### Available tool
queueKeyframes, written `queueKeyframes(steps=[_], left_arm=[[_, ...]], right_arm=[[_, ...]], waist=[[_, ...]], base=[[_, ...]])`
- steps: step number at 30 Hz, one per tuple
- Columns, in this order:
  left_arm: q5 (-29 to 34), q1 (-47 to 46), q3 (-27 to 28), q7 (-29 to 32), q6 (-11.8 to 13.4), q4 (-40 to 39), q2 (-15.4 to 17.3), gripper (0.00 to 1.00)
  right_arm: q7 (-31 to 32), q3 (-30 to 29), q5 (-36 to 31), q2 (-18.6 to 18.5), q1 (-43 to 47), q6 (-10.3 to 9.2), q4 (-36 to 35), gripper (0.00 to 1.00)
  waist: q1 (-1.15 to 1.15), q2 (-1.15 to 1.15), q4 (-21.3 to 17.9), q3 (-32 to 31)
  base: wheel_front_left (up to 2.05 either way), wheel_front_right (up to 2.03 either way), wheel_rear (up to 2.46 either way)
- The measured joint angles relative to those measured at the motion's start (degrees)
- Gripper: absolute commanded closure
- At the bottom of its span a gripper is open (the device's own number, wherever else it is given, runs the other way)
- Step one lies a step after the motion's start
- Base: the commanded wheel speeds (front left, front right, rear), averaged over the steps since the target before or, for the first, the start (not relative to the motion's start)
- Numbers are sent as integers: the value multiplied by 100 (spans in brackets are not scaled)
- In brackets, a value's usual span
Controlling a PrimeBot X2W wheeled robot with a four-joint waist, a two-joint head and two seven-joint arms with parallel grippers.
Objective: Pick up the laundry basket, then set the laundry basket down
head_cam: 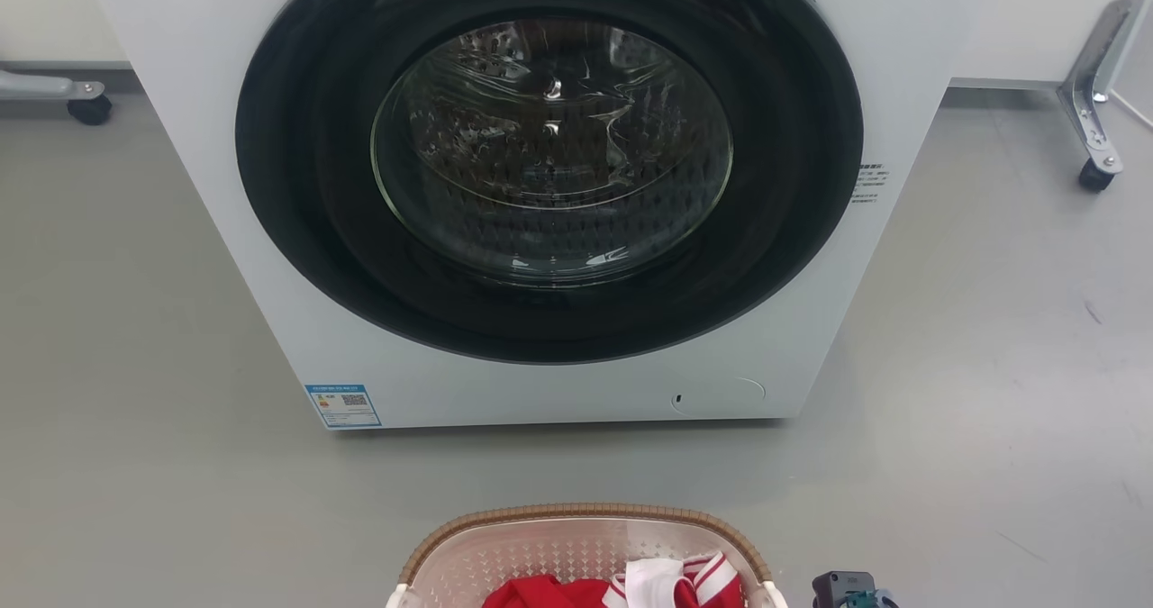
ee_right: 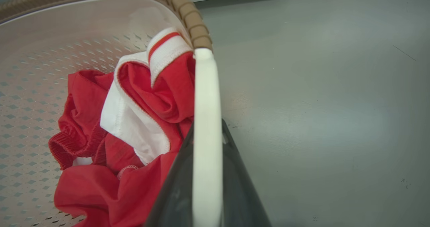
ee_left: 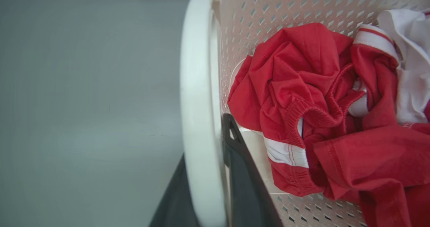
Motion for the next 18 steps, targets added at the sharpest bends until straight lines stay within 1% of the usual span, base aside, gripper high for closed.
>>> queueKeyframes(steps=[18], left_arm=[[-215,5,-191,142,94,-63,32,100]], right_arm=[[44,245,370,-21,-9,-7,4,100]], waist=[[1,0,-18,-64]], base=[[0,0,0]])
